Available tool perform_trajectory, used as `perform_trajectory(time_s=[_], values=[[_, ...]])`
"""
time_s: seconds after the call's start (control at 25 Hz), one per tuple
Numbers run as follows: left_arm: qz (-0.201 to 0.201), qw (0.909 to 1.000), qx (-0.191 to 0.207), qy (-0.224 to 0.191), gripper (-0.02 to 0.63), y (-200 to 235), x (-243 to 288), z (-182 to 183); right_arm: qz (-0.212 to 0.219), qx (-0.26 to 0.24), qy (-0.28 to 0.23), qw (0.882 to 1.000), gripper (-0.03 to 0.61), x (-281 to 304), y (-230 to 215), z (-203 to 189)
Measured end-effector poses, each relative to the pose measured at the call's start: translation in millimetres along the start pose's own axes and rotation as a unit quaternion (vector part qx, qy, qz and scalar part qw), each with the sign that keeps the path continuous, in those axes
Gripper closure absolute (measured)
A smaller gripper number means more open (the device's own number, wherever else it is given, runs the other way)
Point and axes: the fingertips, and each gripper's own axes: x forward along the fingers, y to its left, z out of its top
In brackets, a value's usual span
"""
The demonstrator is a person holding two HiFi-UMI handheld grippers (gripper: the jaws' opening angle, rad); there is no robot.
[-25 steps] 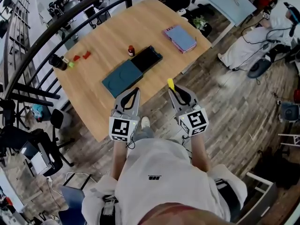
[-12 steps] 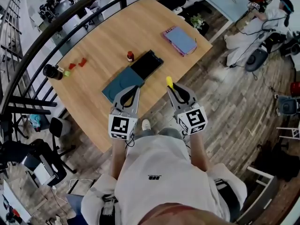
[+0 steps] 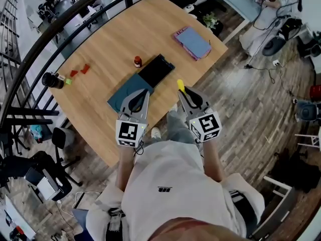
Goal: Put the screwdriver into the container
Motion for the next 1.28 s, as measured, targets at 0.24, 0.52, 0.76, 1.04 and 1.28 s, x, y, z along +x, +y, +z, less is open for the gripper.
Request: perform_trajectory(time_s=[0.24,0.52,0.76,1.04,1.28], values=[[0.019,0.9998,0.001,0.005,0.603,14,33,-10,0.037,0.003,0.011,0.999,0.518,34,-19,-10],[0.056,0.9976,-0.022,0.033,0.603,51,78,-32,0.099,-0.001,0.037,0.994,0.518,103,-43,-19],[0.096,0.9919,-0.052,0.064,0.603,70,107,-59,0.152,-0.017,0.069,0.986,0.518,146,-61,-36],[0.130,0.9843,-0.079,0.090,0.603,82,133,-89,0.210,-0.035,0.111,0.971,0.518,186,-67,-69],[0.159,0.9755,-0.104,0.111,0.603,94,140,-116,0.250,-0.052,0.149,0.955,0.518,216,-59,-101]])
